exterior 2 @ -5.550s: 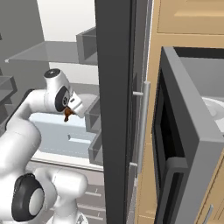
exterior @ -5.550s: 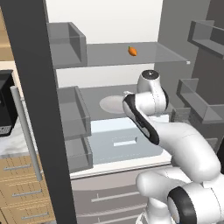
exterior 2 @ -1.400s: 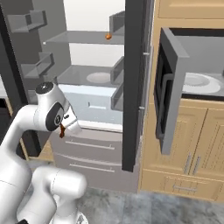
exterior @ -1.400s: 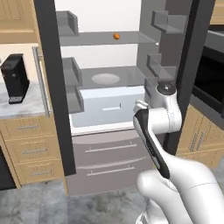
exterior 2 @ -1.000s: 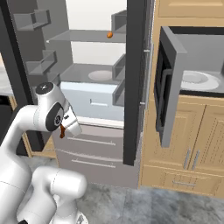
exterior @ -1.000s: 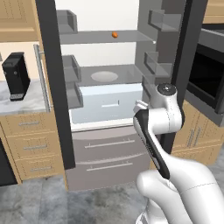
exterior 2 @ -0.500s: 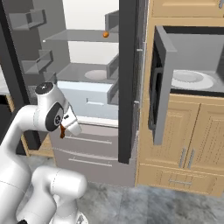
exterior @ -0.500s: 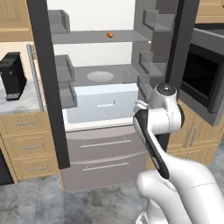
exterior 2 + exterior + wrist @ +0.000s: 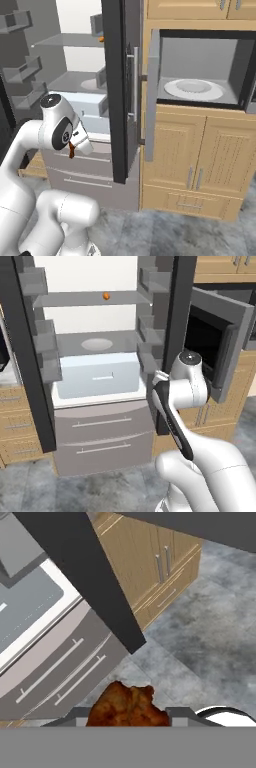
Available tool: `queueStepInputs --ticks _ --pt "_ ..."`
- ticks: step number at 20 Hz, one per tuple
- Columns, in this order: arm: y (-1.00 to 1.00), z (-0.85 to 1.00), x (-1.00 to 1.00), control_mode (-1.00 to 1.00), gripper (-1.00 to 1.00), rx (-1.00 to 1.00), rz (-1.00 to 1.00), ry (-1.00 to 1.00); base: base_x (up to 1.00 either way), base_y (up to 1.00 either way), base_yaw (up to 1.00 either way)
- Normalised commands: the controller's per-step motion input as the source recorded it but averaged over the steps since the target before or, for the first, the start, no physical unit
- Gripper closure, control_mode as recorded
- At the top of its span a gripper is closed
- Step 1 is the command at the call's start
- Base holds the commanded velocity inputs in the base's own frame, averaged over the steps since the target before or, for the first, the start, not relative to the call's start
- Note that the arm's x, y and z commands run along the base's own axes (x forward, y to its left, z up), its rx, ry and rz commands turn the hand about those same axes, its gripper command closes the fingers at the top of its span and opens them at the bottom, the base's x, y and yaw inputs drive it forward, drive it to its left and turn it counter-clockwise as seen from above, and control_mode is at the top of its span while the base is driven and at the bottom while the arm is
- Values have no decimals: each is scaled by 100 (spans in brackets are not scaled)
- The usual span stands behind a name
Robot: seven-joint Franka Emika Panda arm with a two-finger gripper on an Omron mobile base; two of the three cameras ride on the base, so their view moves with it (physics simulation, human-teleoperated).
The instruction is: Transport the chicken drumstick from the fridge to the microwave and turn on the microwave.
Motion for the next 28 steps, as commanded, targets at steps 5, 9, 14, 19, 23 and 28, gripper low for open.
queueStepInputs --ticks 5,9,14,19,23,28 --pt "0 0 0 100 100 0 0 0 -2 -54 0" --pt "0 0 0 100 100 0 0 0 -7 -53 0" --pt "0 0 0 100 100 0 0 0 -15 -49 0" --pt "0 0 0 100 100 0 0 0 -30 -45 0" --pt "0 0 0 100 100 0 0 0 -38 -39 0" --pt "0 0 0 100 100 0 0 0 -10 -48 0"
